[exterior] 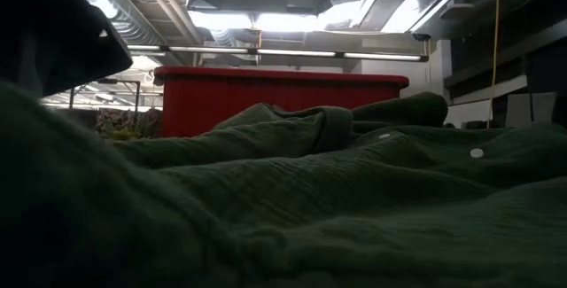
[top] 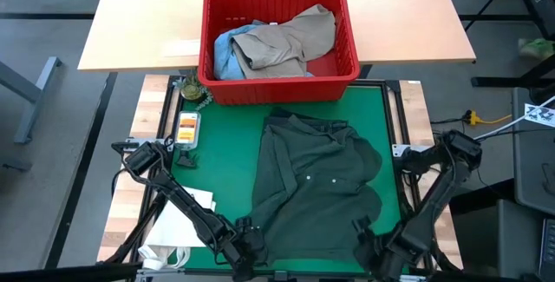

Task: Fold Laundry from Bin
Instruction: Fold the green shirt

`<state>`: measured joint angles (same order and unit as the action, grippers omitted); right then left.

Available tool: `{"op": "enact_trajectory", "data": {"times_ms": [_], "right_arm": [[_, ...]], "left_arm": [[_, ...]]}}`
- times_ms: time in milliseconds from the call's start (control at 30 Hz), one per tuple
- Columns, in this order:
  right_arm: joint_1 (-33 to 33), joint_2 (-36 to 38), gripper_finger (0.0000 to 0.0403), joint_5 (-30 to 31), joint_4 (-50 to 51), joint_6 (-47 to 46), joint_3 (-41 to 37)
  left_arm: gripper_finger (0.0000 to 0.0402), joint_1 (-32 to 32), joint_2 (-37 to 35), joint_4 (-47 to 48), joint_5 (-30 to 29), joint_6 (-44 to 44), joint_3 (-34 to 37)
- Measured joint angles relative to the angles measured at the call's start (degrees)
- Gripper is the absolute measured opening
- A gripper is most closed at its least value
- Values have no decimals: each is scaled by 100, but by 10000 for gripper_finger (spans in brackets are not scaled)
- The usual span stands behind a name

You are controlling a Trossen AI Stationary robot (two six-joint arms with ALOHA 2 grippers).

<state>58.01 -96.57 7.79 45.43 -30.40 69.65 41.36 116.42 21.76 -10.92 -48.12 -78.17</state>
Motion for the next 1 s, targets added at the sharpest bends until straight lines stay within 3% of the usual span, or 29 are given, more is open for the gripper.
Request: {"op": "enact_trajectory", "data": {"times_ms": [167, 333, 500, 667, 1000], "right_arm": [[234, -12, 133, 237, -786, 50, 0], [281, -15, 134, 477, -963, 54, 2], [270, -171, 134, 511, -1025, 38, 2], [272, -520, 134, 46, -1309, -1, 2], [270, -581, 134, -188, -1210, -17, 2]], "left_arm": [[209, 4, -2, -12, 11, 231, -2], [242, 49, -10, -25, 12, 397, -8], [246, 132, -12, -130, 10, 813, -10], [247, 149, -13, -159, 15, 822, -11], [247, 142, -13, -175, 13, 825, -11]]}}
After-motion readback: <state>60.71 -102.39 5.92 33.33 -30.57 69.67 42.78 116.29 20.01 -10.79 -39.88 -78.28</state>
